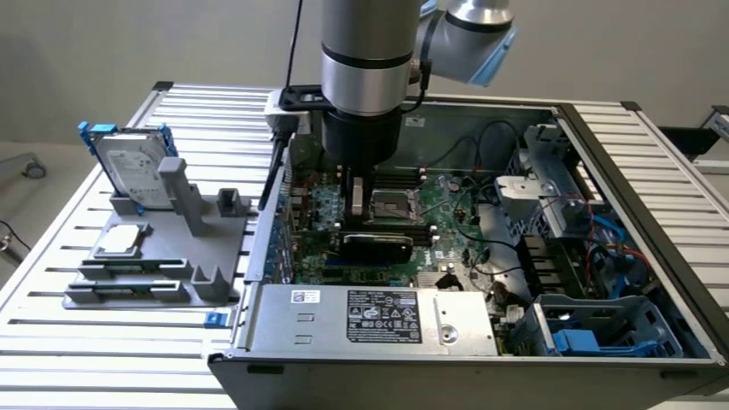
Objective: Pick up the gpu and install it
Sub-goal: 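Insert the gpu into the slot, then press down on the gpu until it lock into place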
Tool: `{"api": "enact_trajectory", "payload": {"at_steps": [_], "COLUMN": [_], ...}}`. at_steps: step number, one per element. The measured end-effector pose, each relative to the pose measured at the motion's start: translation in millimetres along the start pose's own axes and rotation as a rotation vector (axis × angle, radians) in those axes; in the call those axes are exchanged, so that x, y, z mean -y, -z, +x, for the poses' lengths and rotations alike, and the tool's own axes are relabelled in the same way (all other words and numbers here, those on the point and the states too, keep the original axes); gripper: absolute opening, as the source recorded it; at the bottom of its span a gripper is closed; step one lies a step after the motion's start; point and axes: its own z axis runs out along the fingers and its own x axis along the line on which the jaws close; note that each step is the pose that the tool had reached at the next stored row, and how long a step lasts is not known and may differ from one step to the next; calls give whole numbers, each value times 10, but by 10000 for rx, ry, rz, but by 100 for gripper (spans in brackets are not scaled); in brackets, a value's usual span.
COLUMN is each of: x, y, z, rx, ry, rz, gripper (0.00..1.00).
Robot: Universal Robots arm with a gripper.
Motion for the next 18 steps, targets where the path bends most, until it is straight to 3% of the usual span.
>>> {"api": "enact_trajectory", "payload": {"at_steps": [18], "x": [-24], "y": [-27], "z": [-11], "rx": [-1], "ry": [0], "rz": [1], "gripper": [11]}}
